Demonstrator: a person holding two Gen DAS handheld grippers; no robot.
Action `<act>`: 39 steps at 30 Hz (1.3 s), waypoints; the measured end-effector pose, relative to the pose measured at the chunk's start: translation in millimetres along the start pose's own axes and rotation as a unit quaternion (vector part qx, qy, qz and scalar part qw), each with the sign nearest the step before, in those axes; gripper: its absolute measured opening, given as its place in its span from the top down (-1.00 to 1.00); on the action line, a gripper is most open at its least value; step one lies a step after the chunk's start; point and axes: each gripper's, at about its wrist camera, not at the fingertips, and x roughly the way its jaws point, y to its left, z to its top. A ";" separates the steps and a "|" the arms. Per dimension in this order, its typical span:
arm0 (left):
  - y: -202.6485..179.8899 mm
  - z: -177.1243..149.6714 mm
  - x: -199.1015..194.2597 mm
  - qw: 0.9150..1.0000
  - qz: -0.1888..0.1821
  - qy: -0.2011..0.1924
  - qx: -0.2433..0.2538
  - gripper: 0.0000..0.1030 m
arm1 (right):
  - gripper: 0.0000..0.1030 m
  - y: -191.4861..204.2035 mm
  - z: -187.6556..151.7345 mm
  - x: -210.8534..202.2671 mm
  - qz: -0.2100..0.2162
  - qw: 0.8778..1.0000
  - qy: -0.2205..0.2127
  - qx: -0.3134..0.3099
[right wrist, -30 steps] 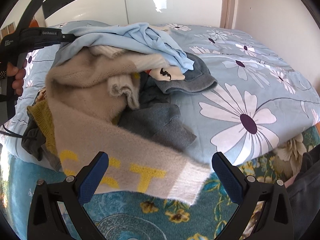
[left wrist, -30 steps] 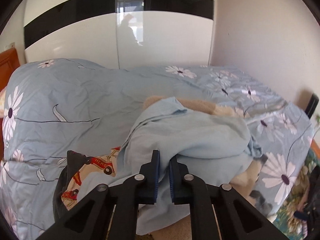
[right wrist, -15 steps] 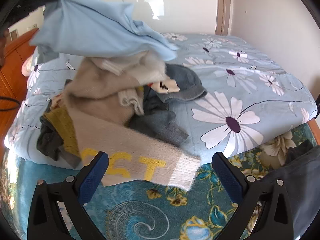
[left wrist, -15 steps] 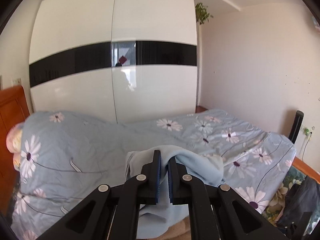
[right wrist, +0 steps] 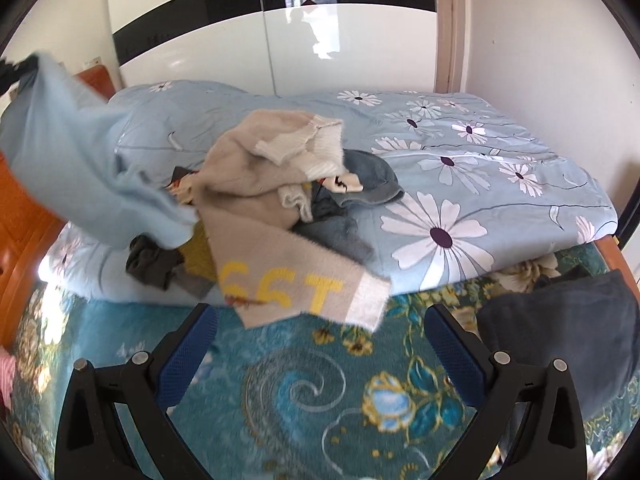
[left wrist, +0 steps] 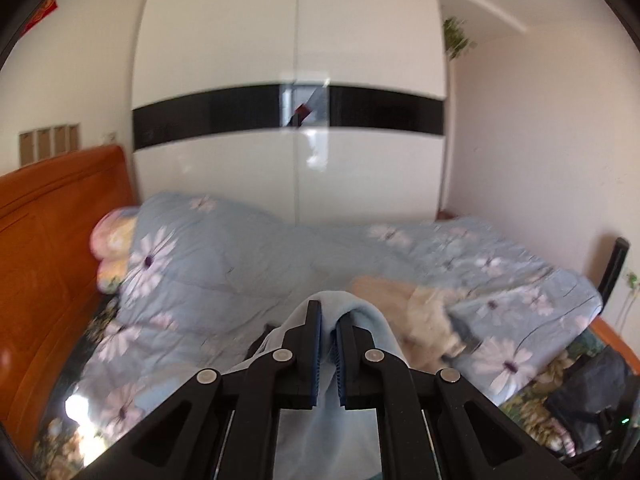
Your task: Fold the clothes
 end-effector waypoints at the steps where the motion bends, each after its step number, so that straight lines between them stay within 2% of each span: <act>1: 7.4 -11.8 -0.9 1.000 0.005 0.021 -0.018 0.88 | -1.00 2.1 -5.0 -6.7 0.002 1.000 0.001 -0.003; 3: 17.3 -34.7 -16.5 0.999 -0.002 0.025 -0.042 0.88 | -1.00 6.5 -14.9 -20.2 0.006 1.000 0.000 -0.008; 5: 10.0 -60.3 -30.2 0.999 0.003 0.019 -0.045 0.87 | -1.00 10.5 -24.2 -32.1 0.010 1.000 -0.004 -0.015; 7: 7.1 -96.0 -29.9 0.995 -0.031 0.060 -0.074 0.87 | -1.00 13.2 -34.1 -39.3 0.009 1.000 0.000 -0.019; 9: -5.4 -139.7 -26.0 0.991 -0.033 0.102 -0.077 0.88 | -1.00 14.4 -43.4 -42.7 0.013 1.000 0.009 -0.017; 13: -55.4 -236.8 -6.2 0.969 -0.079 0.208 -0.107 0.87 | -1.00 18.8 -66.3 -48.3 0.017 0.999 0.027 -0.028; 16: -101.9 -281.7 6.9 0.949 -0.118 0.267 -0.118 0.87 | -1.00 17.5 -80.0 -50.0 0.013 0.998 0.043 -0.035; 18: -129.4 -298.7 12.1 0.942 -0.131 0.289 -0.110 0.87 | -1.00 15.3 -87.6 -51.6 0.012 0.998 0.050 -0.038; 22: -140.8 -310.4 9.2 0.927 -0.148 0.318 -0.134 0.83 | -1.00 0.6 -98.5 -60.1 -0.003 0.998 0.058 -0.033; 25: -123.3 -304.6 -4.7 0.925 -0.151 0.318 -0.141 0.78 | -1.00 -11.6 -102.0 -62.8 -0.017 0.997 0.064 -0.025; 27: -107.2 -300.9 -10.0 0.921 -0.163 0.319 -0.155 0.74 | -1.00 -16.0 -103.0 -61.5 -0.022 0.997 0.070 -0.020; 28: -93.7 -299.6 -15.7 0.917 -0.169 0.318 -0.168 0.69 | -1.00 -16.4 -104.0 -60.0 -0.022 0.997 0.074 -0.019; 30: -70.6 -297.9 -22.4 0.910 -0.188 0.310 -0.200 0.30 | -1.00 -14.9 -106.5 -56.8 -0.021 0.996 0.080 -0.020; 31: -60.9 -295.1 -27.3 0.910 -0.192 0.301 -0.211 -0.03 | -1.00 -12.8 -108.3 -54.1 -0.020 0.996 0.083 -0.021; 32: -51.2 -292.2 -32.3 0.910 -0.197 0.291 -0.222 -0.09 | -1.00 -10.6 -109.9 -50.5 -0.019 0.996 0.089 -0.023; 35: -27.5 -280.6 -44.1 0.920 -0.196 0.250 -0.228 -0.16 | -1.00 -3.3 -112.8 -39.5 -0.018 0.994 0.105 -0.028; 38: -0.8 -283.2 -33.1 0.935 -0.142 0.222 -0.239 -0.23 | -1.00 7.4 -112.1 -32.7 -0.013 0.993 0.112 -0.040; 39: 6.6 -286.7 -21.8 0.934 -0.126 0.224 -0.248 -0.24 | -1.00 10.3 -111.8 -31.3 -0.011 0.993 0.113 -0.043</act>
